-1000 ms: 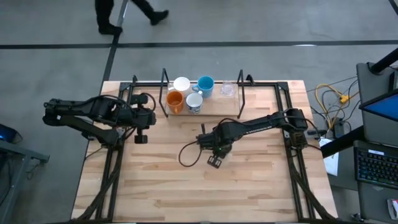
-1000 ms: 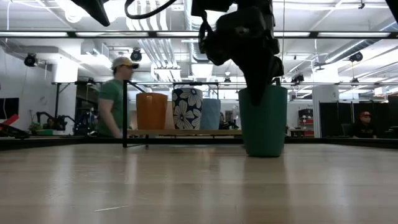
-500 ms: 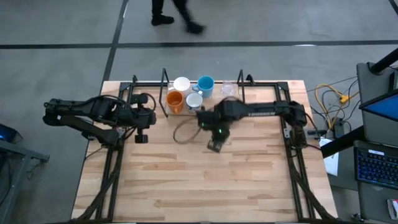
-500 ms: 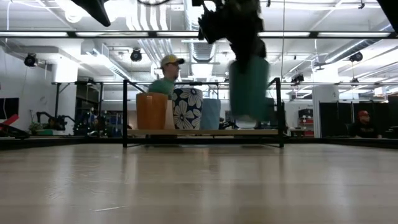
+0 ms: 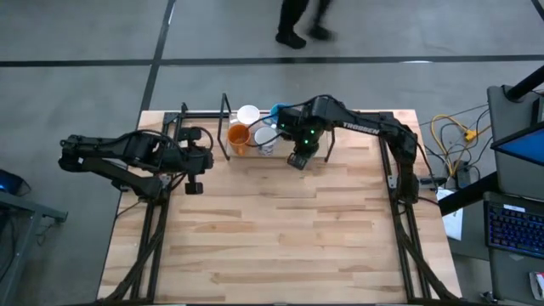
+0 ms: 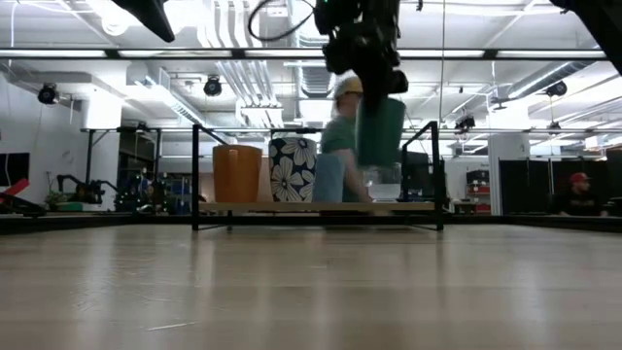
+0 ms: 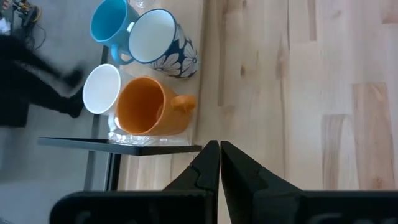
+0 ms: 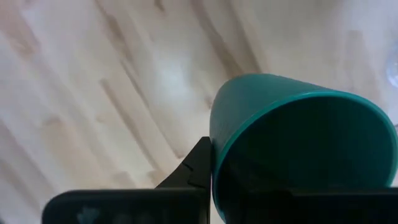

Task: Stack small to large cups/mugs on shelf
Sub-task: Put the green cup on the shelf

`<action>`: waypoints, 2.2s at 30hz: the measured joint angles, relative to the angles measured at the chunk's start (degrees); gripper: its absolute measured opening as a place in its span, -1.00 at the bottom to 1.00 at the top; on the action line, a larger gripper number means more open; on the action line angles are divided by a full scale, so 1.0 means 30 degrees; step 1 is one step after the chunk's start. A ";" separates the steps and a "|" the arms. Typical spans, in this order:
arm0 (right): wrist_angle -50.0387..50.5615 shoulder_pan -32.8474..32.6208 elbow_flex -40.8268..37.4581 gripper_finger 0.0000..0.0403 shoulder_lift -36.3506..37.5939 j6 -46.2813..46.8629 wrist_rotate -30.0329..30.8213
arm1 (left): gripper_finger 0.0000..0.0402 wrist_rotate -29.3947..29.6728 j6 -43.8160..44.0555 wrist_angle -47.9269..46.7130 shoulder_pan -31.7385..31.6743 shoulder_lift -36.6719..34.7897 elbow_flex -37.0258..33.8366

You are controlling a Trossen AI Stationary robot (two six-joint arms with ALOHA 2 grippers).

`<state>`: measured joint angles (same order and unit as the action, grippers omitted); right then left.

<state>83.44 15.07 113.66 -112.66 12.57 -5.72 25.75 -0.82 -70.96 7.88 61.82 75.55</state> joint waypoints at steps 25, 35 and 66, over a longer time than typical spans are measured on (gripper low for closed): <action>-0.0862 0.0778 -0.0149 -0.96 -0.2109 -0.3986 0.2299 | -1.00 0.0096 0.0168 0.0182 -0.0015 0.0015 -0.1201; -0.1189 0.1256 -0.0149 -0.96 -0.2149 -0.4705 0.2480 | -1.00 0.0097 0.0175 0.1079 -0.0015 0.0015 -0.1443; -0.1611 0.1731 -0.0149 -0.96 -0.2157 -0.4625 0.2451 | -1.00 0.0098 0.0164 0.1035 -0.0015 0.0015 -0.1450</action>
<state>78.61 20.26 113.21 -119.13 -1.30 1.63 26.04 -0.33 -67.85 7.84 61.87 71.20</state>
